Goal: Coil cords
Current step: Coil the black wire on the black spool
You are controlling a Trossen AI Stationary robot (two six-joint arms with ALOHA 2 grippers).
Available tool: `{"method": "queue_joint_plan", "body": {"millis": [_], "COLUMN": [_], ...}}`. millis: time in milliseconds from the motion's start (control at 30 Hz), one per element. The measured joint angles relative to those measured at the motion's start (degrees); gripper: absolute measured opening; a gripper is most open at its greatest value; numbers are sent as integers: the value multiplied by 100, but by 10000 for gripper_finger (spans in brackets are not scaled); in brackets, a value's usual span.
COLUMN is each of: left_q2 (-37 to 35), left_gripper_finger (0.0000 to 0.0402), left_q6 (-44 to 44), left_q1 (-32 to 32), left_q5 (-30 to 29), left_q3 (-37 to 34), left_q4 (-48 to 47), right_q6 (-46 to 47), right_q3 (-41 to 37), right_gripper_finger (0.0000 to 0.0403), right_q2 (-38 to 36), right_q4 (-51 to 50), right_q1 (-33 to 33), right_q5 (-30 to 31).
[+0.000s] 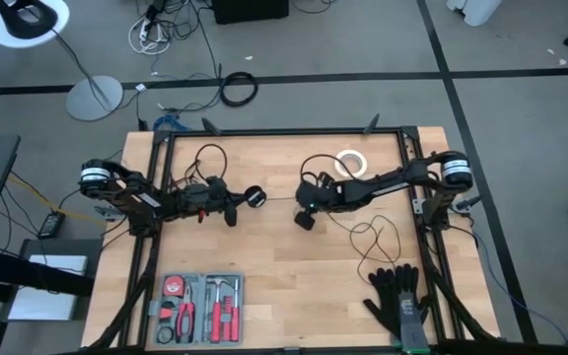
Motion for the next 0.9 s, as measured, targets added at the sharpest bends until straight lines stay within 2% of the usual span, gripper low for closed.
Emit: {"method": "queue_joint_plan", "body": {"millis": [133,233,467,567,667,900], "left_q2": [0,2,3,3,2,2], "left_gripper_finger": [0,0,0,0,0,0], "left_q6": [28,84,339,460,467,467], "left_q1": [2,-8,-228,-278,-267,-234], "left_q5": [127,491,628,238,-248,-417], "left_q3": [12,158,1211,1650,1957,2290], "left_q4": [-46,-170,-2257,-2962,-3161,-3161], "right_q6": [60,-12,-399,-439,-527,-725], "right_q3": [-2,-15,-5,2,-2,-2], "right_gripper_finger": [1,1,0,0,0,0], "right_q2": [-150,-84,-90,-1,93,93], "right_q4": [82,839,2119,2481,2715,2742], "right_q1": [-15,-15,89,125,181,271], "right_q5": [-13,-247,-477,-881,-1064,-1075]}}
